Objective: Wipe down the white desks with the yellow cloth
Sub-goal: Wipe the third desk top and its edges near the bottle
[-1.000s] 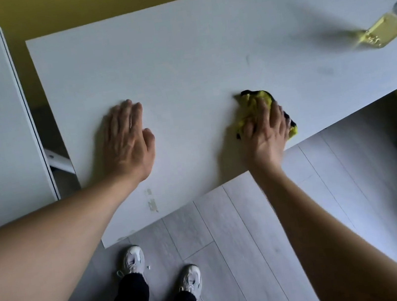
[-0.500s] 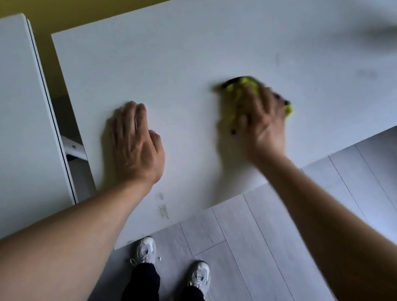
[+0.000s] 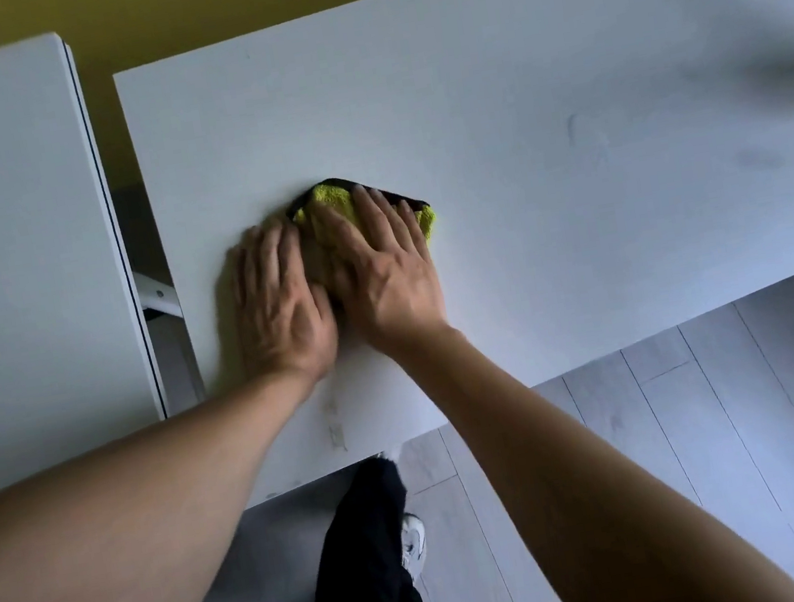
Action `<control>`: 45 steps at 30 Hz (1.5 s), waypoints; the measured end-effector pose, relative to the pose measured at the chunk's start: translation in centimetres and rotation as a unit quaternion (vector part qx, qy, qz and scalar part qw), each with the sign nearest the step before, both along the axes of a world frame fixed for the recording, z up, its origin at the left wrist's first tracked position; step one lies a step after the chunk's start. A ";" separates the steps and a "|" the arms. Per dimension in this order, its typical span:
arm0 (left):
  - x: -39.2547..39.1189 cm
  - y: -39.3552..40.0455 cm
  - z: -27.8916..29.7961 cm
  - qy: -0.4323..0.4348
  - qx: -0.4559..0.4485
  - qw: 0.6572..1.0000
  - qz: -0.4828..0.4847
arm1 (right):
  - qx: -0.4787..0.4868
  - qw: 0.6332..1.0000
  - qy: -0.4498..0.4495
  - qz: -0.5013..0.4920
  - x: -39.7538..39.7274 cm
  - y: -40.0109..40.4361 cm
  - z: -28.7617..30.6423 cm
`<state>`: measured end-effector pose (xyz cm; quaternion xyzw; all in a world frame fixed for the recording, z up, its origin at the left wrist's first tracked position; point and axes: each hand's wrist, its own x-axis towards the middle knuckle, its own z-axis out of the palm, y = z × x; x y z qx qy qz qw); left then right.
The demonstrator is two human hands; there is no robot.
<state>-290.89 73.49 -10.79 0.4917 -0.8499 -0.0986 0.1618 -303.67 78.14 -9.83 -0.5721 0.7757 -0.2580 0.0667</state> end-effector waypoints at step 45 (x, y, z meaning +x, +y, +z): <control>-3.9 -1.7 1.4 -0.032 0.015 0.988 0.150 | -0.003 0.989 0.015 0.150 -4.8 -9.5 0.0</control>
